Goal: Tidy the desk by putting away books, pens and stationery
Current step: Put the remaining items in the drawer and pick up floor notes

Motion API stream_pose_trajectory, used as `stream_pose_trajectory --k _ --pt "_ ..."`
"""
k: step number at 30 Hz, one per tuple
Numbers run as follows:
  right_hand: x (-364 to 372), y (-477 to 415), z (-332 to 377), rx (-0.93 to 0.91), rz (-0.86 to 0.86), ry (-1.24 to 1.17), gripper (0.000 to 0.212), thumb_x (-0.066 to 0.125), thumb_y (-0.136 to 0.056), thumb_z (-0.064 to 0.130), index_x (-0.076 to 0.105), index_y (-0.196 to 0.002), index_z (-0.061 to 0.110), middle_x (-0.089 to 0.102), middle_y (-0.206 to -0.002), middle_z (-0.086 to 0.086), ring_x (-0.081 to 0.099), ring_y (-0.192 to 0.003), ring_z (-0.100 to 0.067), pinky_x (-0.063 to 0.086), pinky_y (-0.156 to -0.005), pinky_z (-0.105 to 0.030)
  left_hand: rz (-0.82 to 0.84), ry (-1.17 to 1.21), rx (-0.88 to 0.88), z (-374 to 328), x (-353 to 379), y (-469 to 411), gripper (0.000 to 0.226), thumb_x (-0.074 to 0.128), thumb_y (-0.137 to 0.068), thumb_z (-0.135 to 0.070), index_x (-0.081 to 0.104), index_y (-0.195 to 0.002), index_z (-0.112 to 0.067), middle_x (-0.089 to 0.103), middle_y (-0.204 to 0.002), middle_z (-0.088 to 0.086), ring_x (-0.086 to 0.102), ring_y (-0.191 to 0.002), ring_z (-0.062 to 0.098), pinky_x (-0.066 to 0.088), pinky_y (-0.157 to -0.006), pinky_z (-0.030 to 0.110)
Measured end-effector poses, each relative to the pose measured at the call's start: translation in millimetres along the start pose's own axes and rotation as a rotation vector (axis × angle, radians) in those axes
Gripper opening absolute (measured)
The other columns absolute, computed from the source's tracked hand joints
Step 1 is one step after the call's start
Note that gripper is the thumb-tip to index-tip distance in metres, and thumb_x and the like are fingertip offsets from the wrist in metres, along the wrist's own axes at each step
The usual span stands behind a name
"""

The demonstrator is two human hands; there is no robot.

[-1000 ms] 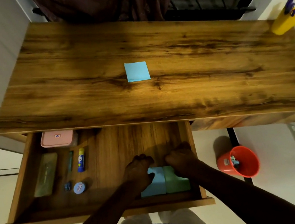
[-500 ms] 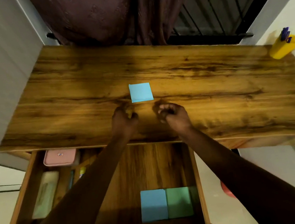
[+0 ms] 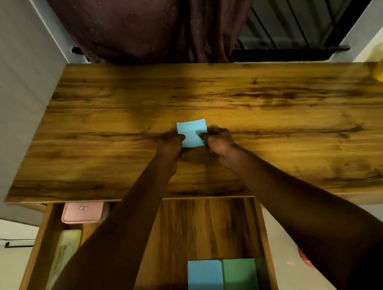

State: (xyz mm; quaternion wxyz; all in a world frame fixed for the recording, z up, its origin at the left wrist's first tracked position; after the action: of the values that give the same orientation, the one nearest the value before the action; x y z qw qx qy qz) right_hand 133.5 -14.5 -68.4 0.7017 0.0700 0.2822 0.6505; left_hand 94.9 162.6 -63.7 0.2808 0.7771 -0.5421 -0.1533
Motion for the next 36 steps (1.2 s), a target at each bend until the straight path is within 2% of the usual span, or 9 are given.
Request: stream_pose_trajectory --k 5,8,12,17,19,22,26,32,36 --pt "-13 24 3 -0.107 -0.066 -0.063 0.012 0.078 -0.088 0.013 0.073 -0.098 0.014 0.074 -0.100 -0.002 0.067 -0.094 -0.018 0.055 -0.086 -0.032 -0.085 -0.097 0.110 5 -24 6 0.042 0.073 -0.090 -0.014 0.062 -0.130 -0.004 0.065 -0.128 0.020 0.067 -0.103 0.039 0.047 -0.046 0.027" --pt "-25 51 9 -0.166 -0.020 -0.031 0.014 0.079 -0.087 0.014 0.069 -0.085 0.023 0.073 -0.091 0.001 0.066 -0.085 -0.015 0.053 -0.077 -0.030 -0.032 -0.175 0.157 6 -34 29 0.035 0.074 -0.090 -0.014 0.066 -0.122 -0.002 0.068 -0.123 0.021 0.068 -0.099 0.040 0.050 -0.050 0.027" --pt "-41 103 13 -0.228 0.144 0.005 0.014 0.078 -0.087 0.009 0.071 -0.098 0.007 0.070 -0.085 -0.006 0.061 -0.068 -0.012 0.053 -0.061 -0.027 0.060 -0.179 0.156 28 -46 79 0.032 0.077 -0.089 -0.016 0.070 -0.117 -0.003 0.073 -0.113 0.015 0.072 -0.096 0.029 0.060 -0.068 0.032" --pt "-62 149 -35 -0.177 0.323 0.227 0.035 0.089 -0.075 0.018 0.072 -0.103 0.006 0.075 -0.095 -0.019 0.070 -0.081 -0.026 0.060 -0.075 -0.042 0.205 -0.194 0.124 82 -54 142 0.017 0.074 -0.092 -0.014 0.069 -0.108 -0.011 0.072 -0.108 0.004 0.071 -0.097 0.019 0.061 -0.077 0.030" --pt "-66 160 -58 -0.206 0.335 0.360 0.047 0.089 -0.067 0.031 0.072 -0.109 0.017 0.075 -0.097 -0.012 0.072 -0.088 -0.023 0.060 -0.081 -0.045 0.244 -0.264 0.052 116 -59 155 0.023 0.075 -0.090 -0.015 0.069 -0.112 -0.007 0.072 -0.111 0.006 0.072 -0.098 0.020 0.063 -0.081 0.034" --pt "-60 177 -80 -0.280 0.335 0.541 0.047 0.086 -0.078 0.027 0.068 -0.121 0.022 0.072 -0.108 -0.001 0.070 -0.097 -0.017 0.060 -0.084 -0.040 0.285 -0.396 0.003 151 -61 159 0.019 0.076 -0.089 -0.013 0.072 -0.107 -0.006 0.074 -0.109 0.013 0.075 -0.095 0.024 0.064 -0.083 0.041" --pt "-43 190 -92 -0.523 0.261 0.900 0.028 0.073 -0.089 0.033 0.067 -0.115 0.024 0.070 -0.116 0.002 0.064 -0.106 -0.017 0.046 -0.079 -0.027 0.275 -0.556 0.019 170 -52 145 0.021 0.075 -0.089 -0.009 0.071 -0.109 -0.002 0.071 -0.114 0.017 0.073 -0.091 0.023 0.063 -0.068 0.029" --pt "-25 185 -103 -0.646 0.337 1.215 0.038 0.071 -0.090 0.024 0.063 -0.127 0.022 0.069 -0.122 -0.004 0.067 -0.111 -0.026 0.056 -0.087 -0.039 0.236 -0.692 -0.002 203 -31 128 0.034 0.072 -0.091 -0.006 0.064 -0.123 -0.001 0.067 -0.123 0.019 0.069 -0.106 0.034 0.063 -0.078 0.037" --pt "-10 176 -121 -0.746 0.312 1.521 0.035 0.074 -0.089 0.030 0.066 -0.122 0.022 0.073 -0.115 -0.003 0.071 -0.104 -0.026 0.058 -0.090 -0.039 0.224 -0.872 0.043 211 -12 119 0.011 0.073 -0.091 -0.011 0.073 -0.101 -0.005 0.071 -0.105 0.011 0.068 -0.095 0.027 0.055 -0.079 0.032"
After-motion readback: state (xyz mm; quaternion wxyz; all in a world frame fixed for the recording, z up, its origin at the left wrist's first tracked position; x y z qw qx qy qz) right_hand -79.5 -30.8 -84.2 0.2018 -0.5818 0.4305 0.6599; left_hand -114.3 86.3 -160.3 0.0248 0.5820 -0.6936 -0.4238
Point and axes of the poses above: each hand's wrist, its own y-axis away from the middle knuckle, its own x-axis out of the palm, z = x × y, the point moved 9 cm from there along -y, towards the middle knuckle
